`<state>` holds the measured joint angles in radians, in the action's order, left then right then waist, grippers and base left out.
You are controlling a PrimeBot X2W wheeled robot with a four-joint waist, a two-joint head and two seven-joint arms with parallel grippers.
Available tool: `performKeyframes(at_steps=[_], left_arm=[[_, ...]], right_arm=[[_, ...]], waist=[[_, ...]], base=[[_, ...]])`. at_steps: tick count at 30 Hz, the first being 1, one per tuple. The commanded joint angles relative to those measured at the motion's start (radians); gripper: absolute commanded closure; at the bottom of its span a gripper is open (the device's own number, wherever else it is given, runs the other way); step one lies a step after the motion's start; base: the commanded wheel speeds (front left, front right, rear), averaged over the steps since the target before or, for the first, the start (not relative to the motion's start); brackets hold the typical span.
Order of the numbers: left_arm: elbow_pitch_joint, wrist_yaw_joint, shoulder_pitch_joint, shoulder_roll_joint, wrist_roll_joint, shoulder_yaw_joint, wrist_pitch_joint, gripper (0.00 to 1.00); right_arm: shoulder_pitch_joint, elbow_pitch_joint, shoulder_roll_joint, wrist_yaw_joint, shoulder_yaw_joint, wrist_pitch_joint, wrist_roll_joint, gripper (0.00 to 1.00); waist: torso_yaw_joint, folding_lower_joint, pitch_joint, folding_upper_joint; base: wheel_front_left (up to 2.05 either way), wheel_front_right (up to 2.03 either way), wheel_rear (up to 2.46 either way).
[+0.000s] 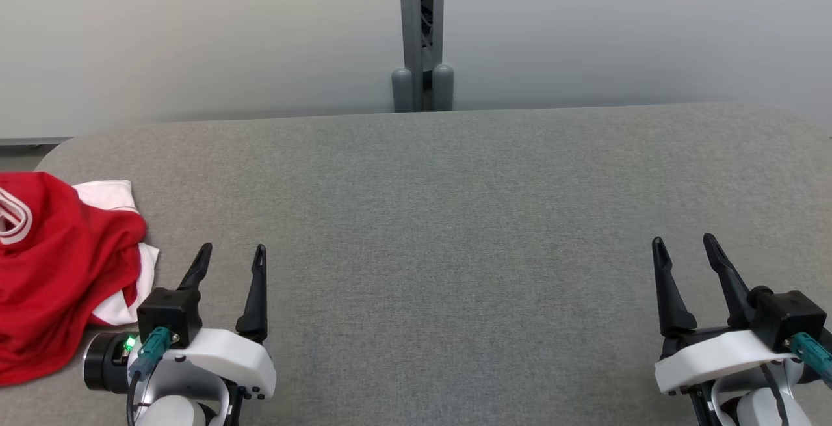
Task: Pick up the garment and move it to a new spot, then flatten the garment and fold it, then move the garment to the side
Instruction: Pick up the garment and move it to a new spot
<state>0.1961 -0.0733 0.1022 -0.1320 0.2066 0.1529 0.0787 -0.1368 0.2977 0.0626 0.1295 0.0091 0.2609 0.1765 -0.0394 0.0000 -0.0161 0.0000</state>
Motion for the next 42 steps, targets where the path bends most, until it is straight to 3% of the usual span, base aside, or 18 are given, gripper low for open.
performKeyframes(at_steps=[1,23,42], left_arm=[[-0.003,-0.01,0.019,-0.004,0.003,-0.006,0.008,0.0],[-0.021,-0.064,0.009,-0.04,0.077,-0.117,0.06,0.0],[-0.034,-0.083,-0.011,-0.045,0.092,-0.105,0.038,0.0]], right_arm=[[-0.001,-0.011,0.006,0.002,0.002,0.001,-0.003,0.0],[-0.034,-0.042,0.002,0.002,0.11,-0.02,0.009,0.0],[-0.039,-0.016,-0.003,0.002,0.138,-0.012,0.022,0.0]], waist=[[-0.023,0.0,-0.005,0.0],[-0.323,0.0,-0.022,0.0],[-0.361,0.0,-0.014,0.0]], base=[[0.0,0.0,0.0],[0.0,0.0,0.0],[0.0,0.0,0.0]])
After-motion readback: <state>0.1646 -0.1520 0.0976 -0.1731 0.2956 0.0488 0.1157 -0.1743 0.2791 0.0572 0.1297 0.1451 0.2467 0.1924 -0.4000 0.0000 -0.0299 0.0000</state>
